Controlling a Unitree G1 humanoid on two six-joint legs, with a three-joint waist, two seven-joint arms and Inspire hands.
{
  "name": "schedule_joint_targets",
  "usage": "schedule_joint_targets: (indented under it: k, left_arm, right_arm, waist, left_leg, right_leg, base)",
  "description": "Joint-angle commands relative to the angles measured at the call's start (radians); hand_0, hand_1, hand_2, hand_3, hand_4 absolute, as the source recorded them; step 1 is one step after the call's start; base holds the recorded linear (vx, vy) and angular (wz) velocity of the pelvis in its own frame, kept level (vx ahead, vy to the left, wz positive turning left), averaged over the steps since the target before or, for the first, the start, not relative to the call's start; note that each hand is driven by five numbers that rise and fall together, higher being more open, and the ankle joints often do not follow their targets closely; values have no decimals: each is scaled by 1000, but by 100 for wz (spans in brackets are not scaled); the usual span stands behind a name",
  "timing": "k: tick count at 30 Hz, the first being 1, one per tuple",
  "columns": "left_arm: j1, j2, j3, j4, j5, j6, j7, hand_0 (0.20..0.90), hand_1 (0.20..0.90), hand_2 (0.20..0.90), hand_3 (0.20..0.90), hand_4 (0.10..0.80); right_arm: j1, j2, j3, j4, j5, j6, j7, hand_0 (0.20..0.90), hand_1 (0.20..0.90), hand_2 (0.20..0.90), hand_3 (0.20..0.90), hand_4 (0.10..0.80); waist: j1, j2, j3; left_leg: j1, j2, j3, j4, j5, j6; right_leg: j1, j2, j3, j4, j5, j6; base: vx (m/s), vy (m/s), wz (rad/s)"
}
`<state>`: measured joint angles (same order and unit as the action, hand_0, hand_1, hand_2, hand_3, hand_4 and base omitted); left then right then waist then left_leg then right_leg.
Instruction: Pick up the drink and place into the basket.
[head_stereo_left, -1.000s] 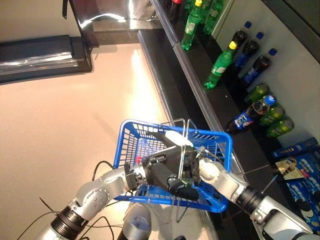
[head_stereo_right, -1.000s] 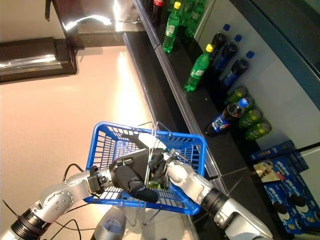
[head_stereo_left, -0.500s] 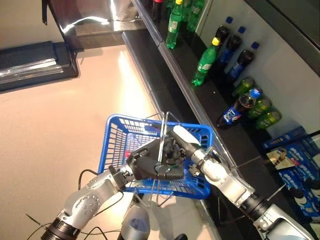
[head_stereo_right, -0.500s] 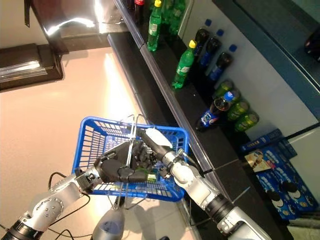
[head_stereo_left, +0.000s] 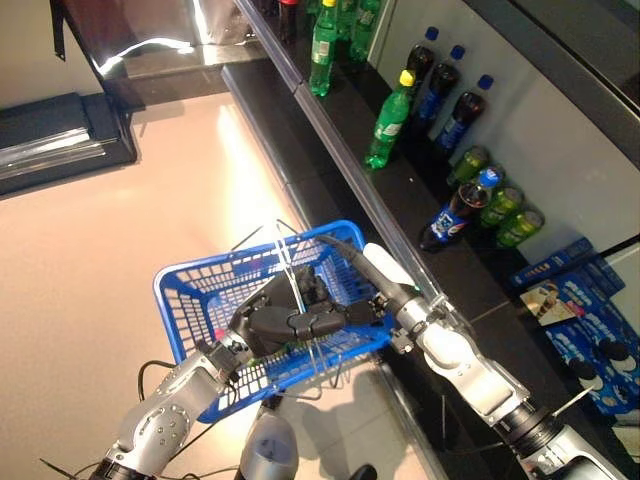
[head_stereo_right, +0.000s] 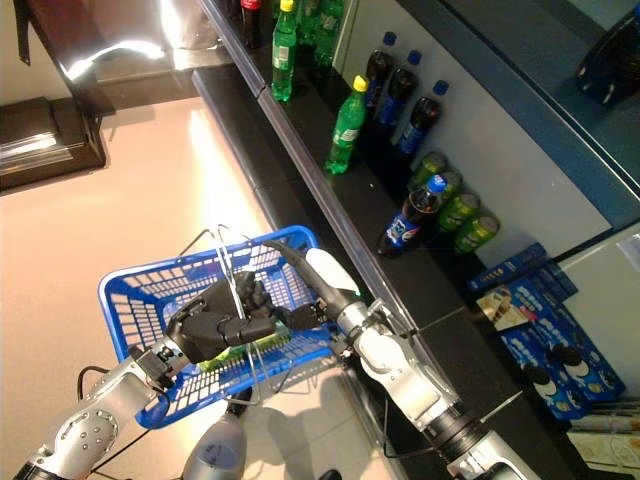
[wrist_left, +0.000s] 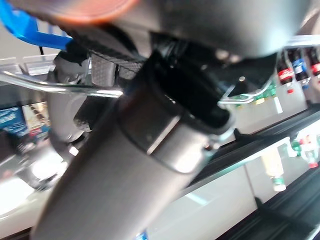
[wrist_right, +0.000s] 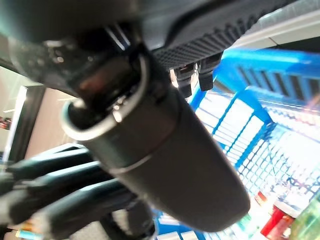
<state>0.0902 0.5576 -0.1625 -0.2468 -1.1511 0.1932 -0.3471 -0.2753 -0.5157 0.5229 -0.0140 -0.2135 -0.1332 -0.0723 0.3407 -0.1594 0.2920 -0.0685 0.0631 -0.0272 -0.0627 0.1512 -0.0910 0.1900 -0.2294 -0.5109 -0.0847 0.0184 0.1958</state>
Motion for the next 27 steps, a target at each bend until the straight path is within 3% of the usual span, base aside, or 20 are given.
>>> schedule_joint_targets:
  k: [1,14,27]
  left_arm:
    - [-179,-145,76,-182,-161,-284,-119,300,300,300,200,100]
    - [-75,-184,211,-17,-108,-330,-29,300,300,300,200,100]
    - [-42,-239,301,344,-18,-384,29,300,300,300,200,100]
  right_arm:
    - [-1,-39,-43,-94,69,-117,-75,900,900,900,900,800]
    - [171,-8,-114,-11,122,-138,2,900,900,900,900,800]
    - [274,7,-123,240,103,-175,92,900,900,900,900,800]
  waist:
    - [-21,64,-198]
    - [-78,82,-210]
    - [-130,98,-218]
  left_leg:
    - [38,-17,-38,-25,-31,2]
    - [66,-1,39,-25,-39,0]
    - [98,15,106,-25,-54,-2]
  right_leg:
    - [18,32,-17,32,10,-19]
    - [22,18,-5,28,16,-8]
    - [35,11,-9,20,24,-4]
  base:
    - [-3,17,-6]
    - [-1,18,-10]
    - [10,-2,-9]
